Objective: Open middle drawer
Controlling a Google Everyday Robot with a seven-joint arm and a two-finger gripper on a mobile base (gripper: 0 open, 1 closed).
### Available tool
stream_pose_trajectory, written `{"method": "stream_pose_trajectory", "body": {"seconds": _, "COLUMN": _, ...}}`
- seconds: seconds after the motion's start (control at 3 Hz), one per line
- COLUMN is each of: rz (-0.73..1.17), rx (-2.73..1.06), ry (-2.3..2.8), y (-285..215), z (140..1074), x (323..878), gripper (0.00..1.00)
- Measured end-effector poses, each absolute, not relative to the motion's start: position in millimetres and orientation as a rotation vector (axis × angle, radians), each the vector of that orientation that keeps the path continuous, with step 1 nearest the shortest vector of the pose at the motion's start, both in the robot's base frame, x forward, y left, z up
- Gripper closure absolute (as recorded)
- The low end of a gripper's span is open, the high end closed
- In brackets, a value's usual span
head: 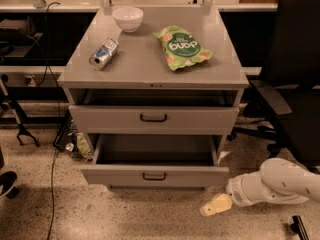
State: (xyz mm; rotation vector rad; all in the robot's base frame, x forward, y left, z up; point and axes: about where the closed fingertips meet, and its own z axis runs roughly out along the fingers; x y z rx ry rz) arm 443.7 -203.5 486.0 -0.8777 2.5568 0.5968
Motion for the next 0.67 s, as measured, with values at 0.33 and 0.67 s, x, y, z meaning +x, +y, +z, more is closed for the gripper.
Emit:
{"method": "stream_pose_trajectory", "body": {"seconds": 0.33, "rz": 0.615, "rx": -1.001, "ry": 2.432, "y": -185, "z": 484, "x": 472, "gripper": 0.00}}
{"method": "stream_pose_trajectory", "body": {"seconds": 0.67, "rz": 0.638, "rx": -1.116, "ry": 2.300, "y": -167, "z": 479, "x": 511, "gripper": 0.00}}
